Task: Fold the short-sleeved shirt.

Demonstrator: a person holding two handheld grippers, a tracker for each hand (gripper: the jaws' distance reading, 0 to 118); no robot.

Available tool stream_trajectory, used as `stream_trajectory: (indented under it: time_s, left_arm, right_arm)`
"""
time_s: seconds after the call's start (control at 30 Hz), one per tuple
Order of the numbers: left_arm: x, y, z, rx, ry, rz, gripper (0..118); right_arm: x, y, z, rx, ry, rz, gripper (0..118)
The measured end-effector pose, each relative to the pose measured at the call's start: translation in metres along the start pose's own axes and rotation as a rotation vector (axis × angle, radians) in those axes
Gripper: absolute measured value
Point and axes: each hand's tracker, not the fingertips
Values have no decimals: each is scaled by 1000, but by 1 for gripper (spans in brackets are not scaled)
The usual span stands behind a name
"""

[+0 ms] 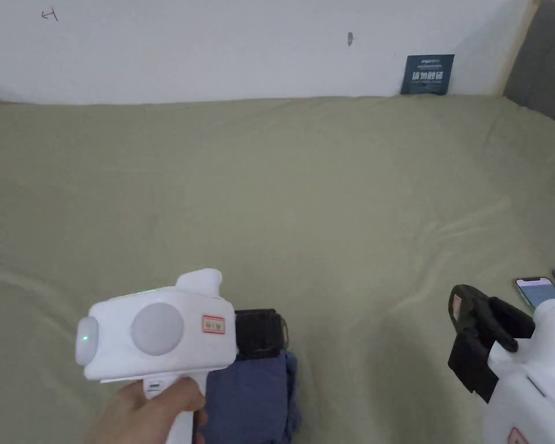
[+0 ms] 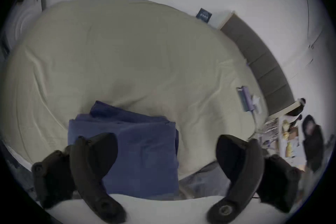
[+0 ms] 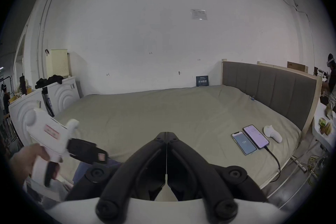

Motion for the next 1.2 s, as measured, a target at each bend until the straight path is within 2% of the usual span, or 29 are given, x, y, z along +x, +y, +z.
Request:
stream_trajectory:
  time_s: [0.03, 0.07, 0.1, 0.13, 0.2, 0.3, 0.4, 0.47, 0.6, 0.7, 0.8, 0.87, 0.93, 0.97, 1.03, 1.07, 1.13, 1.17, 1.2]
  left_arm:
    - [-10, -4, 5, -8, -29, 5, 95]
    - [-23, -11, 10, 2, -71, 27, 71]
    - [-33, -14, 8, -3, -136, 13, 18]
    - [-42, -19, 0, -21, -209, 4, 0]
    - [-56, -28, -27, -97, -287, 98, 0]
    - [-63, -47, -72, -177, -383, 135, 0]
    - [-68, -61, -103, -173, -376, 152, 0]
    - [-65, -57, -97, -137, -430, 203, 0]
    - [-57, -43, -72, -148, -373, 116, 0]
    - [-64, -29, -28, -98, -383, 95, 0]
    - [-86, -22, 11, -34, -308, 30, 0]
    - [-109, -20, 28, -13, -260, 61, 0]
    - [-135, -19, 35, -22, -237, 83, 0]
    - [-147, -19, 37, -20, -195, 101, 0]
    - [-168, -20, 35, -31, -154, 116, 0]
    - [-178, -20, 32, -55, -136, 133, 0]
    - [-193, -19, 26, -82, -162, 148, 0]
    - [-201, -19, 22, -91, -177, 154, 1]
    - [-205, -19, 20, -93, -186, 154, 10]
  right_arm:
    - [-1, -1, -2, -6, 3, 0, 3]
    - [-3, -2, -4, -11, 6, -1, 3]
    - [-6, -3, -6, -17, 10, -1, 3]
    - [-8, -5, -7, -19, 18, 1, 3]
    - [-14, -6, -11, -32, 29, 0, 3]
    - [-19, -8, -10, -47, 44, -1, 3]
    - [-20, -9, -8, -61, 50, 20, 3]
    - [-19, -9, -10, -77, 56, 19, 3]
    - [-22, -14, -22, -148, 141, -19, 3]
    - [-28, -27, -48, -303, 331, -156, 3]
    - [-36, -55, -89, -481, 564, -357, 3]
    - [-43, -82, -125, -594, 721, -524, 3]
    - [-50, -109, -158, -686, 797, -628, 3]
    - [-53, -121, -170, -710, 800, -644, 3]
    - [-54, -143, -193, -783, 870, -689, 3]
    - [-54, -155, -202, -819, 865, -714, 3]
    - [-46, -170, -215, -854, 816, -707, 3]
    - [-39, -178, -220, -860, 827, -731, 3]
    - [-34, -184, -222, -878, 862, -779, 3]
